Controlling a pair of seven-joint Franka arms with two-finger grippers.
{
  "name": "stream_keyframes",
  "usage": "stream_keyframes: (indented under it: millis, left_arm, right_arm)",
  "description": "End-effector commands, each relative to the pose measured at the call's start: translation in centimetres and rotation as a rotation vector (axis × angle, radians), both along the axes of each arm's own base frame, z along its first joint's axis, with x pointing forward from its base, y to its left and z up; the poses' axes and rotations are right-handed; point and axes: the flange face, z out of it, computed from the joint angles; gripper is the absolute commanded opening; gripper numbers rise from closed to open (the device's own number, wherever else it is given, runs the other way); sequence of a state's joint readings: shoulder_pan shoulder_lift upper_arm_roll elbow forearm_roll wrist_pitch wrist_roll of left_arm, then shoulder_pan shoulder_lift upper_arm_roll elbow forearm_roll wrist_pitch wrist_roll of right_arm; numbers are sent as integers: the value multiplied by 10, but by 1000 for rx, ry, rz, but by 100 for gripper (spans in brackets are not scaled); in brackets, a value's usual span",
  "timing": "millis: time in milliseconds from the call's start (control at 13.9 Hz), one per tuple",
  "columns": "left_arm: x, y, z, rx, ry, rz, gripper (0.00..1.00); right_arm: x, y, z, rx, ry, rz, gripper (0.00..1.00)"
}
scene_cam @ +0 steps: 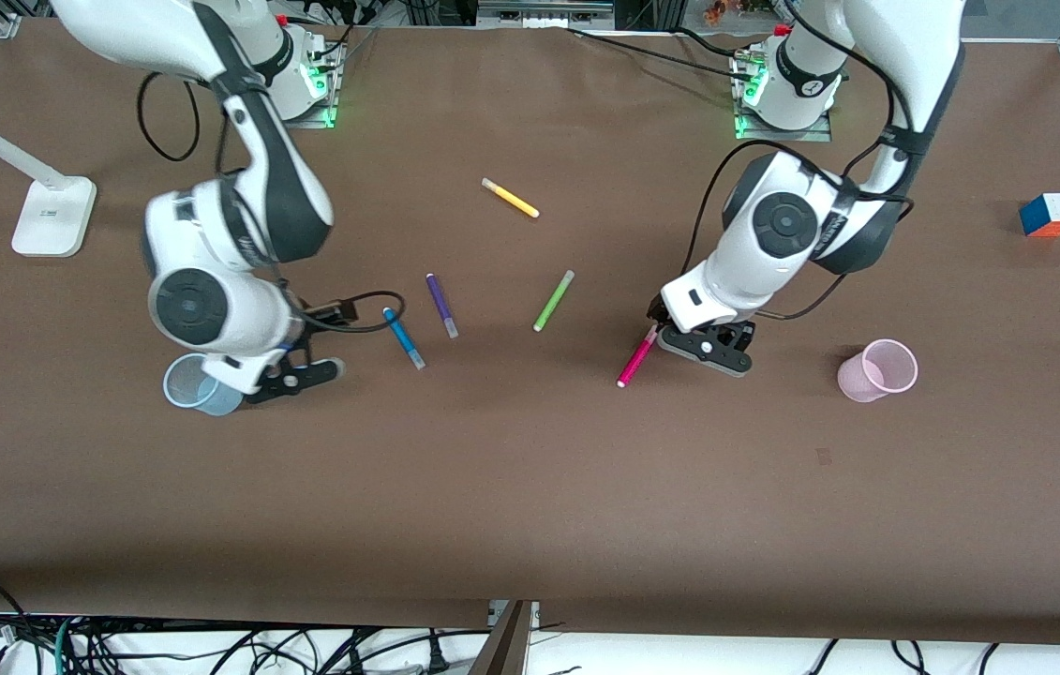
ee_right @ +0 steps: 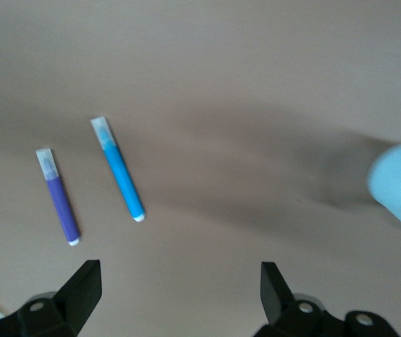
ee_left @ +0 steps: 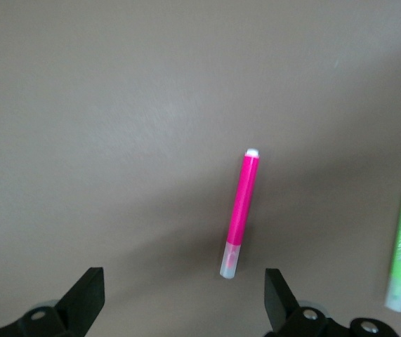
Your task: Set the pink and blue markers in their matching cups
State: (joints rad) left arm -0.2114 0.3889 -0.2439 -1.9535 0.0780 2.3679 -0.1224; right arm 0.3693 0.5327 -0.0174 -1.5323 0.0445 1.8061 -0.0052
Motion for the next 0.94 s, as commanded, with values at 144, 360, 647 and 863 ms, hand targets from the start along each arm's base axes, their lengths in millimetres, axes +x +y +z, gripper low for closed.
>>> stream_keyframes:
  millis: [144, 360, 647, 863]
  left_arm:
    - [-11, -19, -56, 37, 1, -13, 100]
    - [-15, -30, -80, 36, -1, -29, 100]
    - [-20, -33, -102, 62, -9, -12, 96]
    - [-22, -34, -106, 67, -4, -6, 58]
  right_arm:
    - [-5, 52, -58, 17, -34, 60, 100]
    - [-4, 65, -89, 34, -87, 72, 100]
    - [-8, 78, -123, 39, -114, 75, 100]
    - [-15, 77, -145, 50, -148, 76, 100]
